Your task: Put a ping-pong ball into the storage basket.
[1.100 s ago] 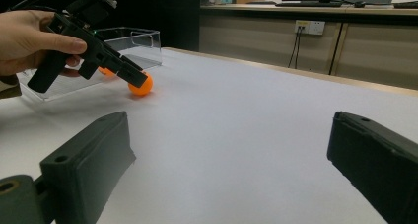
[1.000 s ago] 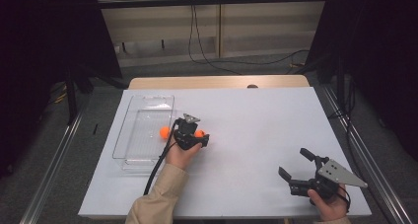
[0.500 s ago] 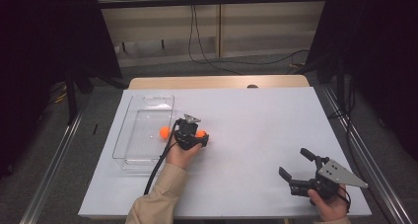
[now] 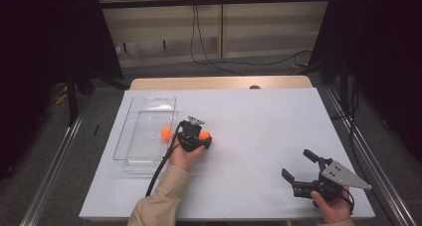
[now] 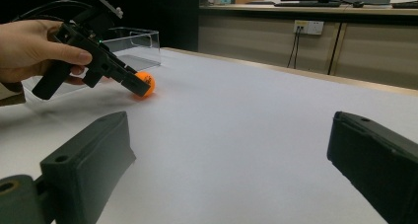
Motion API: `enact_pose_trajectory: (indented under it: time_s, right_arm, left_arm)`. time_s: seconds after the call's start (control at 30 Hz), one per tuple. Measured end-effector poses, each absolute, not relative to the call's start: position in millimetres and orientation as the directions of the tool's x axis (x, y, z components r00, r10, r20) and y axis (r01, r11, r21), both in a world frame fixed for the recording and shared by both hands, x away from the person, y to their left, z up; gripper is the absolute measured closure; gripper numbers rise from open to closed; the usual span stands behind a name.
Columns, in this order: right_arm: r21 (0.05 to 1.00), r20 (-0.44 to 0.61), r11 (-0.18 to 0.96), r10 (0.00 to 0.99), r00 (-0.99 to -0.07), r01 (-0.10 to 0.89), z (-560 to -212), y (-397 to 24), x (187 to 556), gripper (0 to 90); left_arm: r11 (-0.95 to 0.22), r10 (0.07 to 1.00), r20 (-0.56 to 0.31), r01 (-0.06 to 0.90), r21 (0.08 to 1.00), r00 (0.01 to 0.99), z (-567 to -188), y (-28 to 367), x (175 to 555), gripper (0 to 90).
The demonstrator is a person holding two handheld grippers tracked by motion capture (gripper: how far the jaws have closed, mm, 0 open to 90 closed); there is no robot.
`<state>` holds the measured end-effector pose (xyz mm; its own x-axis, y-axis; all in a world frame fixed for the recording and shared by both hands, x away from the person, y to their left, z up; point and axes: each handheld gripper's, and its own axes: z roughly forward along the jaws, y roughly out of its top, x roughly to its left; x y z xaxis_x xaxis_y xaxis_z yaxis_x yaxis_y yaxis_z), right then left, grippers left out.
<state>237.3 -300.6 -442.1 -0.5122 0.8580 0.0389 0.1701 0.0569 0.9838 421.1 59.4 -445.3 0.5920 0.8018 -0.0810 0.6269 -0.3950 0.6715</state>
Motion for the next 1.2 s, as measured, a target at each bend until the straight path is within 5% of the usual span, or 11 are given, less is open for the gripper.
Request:
enact_pose_trajectory:
  time_s: [1.2]
  right_arm:
    - [0.984,0.04,0.055,0.858,-0.511,0.169,-441.9,-300.2,237.3,2.6]
  left_arm:
    - [-0.348,0.795,-0.139,0.632,0.692,0.59,-432.6,64.7,418.4,50.8]
